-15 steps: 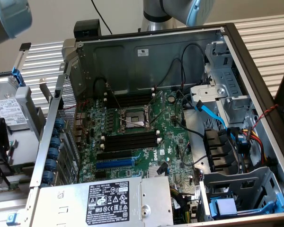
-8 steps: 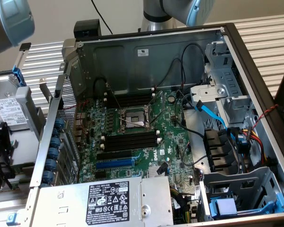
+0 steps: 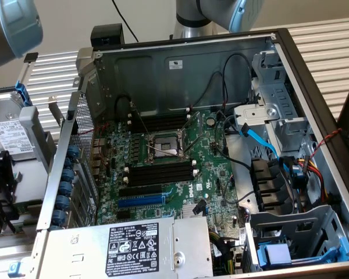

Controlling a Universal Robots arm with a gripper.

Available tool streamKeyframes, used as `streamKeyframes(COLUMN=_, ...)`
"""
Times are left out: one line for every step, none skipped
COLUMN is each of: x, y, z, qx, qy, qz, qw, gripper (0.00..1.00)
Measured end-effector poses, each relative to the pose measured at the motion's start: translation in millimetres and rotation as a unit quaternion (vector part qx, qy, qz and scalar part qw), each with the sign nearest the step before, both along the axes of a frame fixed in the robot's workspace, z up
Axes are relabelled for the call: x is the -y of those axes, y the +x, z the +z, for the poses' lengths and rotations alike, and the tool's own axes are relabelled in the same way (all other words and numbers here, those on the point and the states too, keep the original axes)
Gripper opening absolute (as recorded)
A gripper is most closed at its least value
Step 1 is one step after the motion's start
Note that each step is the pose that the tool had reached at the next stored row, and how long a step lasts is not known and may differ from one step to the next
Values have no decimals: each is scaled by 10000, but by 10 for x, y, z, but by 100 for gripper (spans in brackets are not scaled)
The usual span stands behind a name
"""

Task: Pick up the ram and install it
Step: 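Pick up the ram and move it above insertion slot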

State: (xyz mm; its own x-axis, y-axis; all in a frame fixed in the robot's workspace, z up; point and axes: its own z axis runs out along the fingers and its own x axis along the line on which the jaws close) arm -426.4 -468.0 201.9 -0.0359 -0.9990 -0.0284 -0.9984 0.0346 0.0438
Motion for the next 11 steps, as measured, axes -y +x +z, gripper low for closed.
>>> streamKeyframes(x=0, y=0, z=0, qx=0, qy=0, qz=0, qw=10000, gripper=31)
streamKeyframes(x=0, y=0, z=-1, qx=0, qy=0, qz=0, qw=10000, gripper=31)
streamKeyframes(x=0, y=0, z=-5, qx=0, qy=0, qz=0, qw=10000, gripper=31)
streamKeyframes(x=0, y=0, z=-8, qx=0, qy=0, qz=0, qw=10000, gripper=31)
streamKeyframes(x=0, y=0, z=-11, qx=0, qy=0, qz=0, qw=10000, gripper=31)
streamKeyframes(x=0, y=0, z=-13, qx=0, qy=0, qz=0, qw=10000, gripper=31)
streamKeyframes(x=0, y=0, z=-14, qx=0, qy=0, qz=0, qw=10000, gripper=31)
streamKeyframes(x=0, y=0, z=-14, qx=0, qy=0, qz=0, qw=10000, gripper=31)
streamKeyframes(x=0, y=0, z=-14, qx=0, qy=0, qz=0, qw=10000, gripper=31)
streamKeyframes(x=0, y=0, z=-14, qx=0, qy=0, qz=0, qw=10000, gripper=31)
streamKeyframes(x=0, y=0, z=-15, qx=0, qy=0, qz=0, qw=10000, gripper=31)
